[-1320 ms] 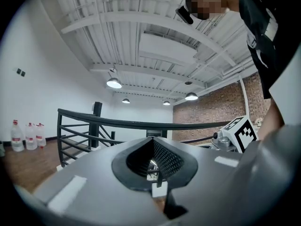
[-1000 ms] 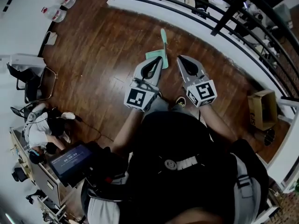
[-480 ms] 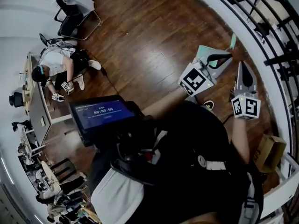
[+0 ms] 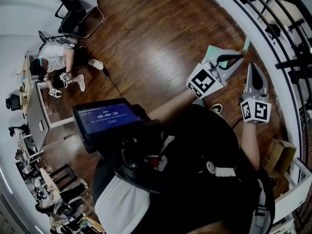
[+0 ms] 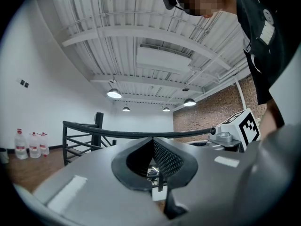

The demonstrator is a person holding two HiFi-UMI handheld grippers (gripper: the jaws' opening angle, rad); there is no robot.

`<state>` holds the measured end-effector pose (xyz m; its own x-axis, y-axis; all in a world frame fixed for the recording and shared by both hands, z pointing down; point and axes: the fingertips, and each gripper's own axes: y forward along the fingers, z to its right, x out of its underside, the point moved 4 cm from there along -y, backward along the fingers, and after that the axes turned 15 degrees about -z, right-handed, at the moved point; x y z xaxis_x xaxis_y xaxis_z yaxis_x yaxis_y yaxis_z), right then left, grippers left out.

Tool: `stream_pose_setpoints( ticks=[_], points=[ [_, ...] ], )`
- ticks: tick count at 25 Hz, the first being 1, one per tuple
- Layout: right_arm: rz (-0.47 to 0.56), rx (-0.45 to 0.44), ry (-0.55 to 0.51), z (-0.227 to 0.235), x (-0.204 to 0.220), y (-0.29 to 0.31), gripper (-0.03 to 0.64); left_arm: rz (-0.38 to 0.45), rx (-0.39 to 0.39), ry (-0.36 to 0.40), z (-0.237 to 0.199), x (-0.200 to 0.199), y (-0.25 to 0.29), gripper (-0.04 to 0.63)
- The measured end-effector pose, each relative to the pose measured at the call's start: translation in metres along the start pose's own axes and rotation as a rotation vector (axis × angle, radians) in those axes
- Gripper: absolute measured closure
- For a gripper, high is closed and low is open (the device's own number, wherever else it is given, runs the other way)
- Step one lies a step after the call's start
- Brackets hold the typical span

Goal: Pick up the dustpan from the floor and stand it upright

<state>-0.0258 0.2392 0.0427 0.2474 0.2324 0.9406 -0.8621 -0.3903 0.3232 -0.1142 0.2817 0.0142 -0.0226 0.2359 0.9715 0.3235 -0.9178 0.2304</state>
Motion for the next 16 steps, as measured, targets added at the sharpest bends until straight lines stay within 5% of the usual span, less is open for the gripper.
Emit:
stream_pose_setpoints(
  ticks=[11, 16],
  points=[
    [-0.004, 0.032, -0.067, -0.067, -0.019, -0.005, 0.617, 0.044, 0.022, 0.009, -0.01, -0.011, -0.07, 0.578],
    [0.006, -0.059, -0.056, -0.18, -0.034, 0.024, 0.617, 0.045, -0.056, -0.045, -0.048, -0.014, -0.185, 0.578]
  ],
)
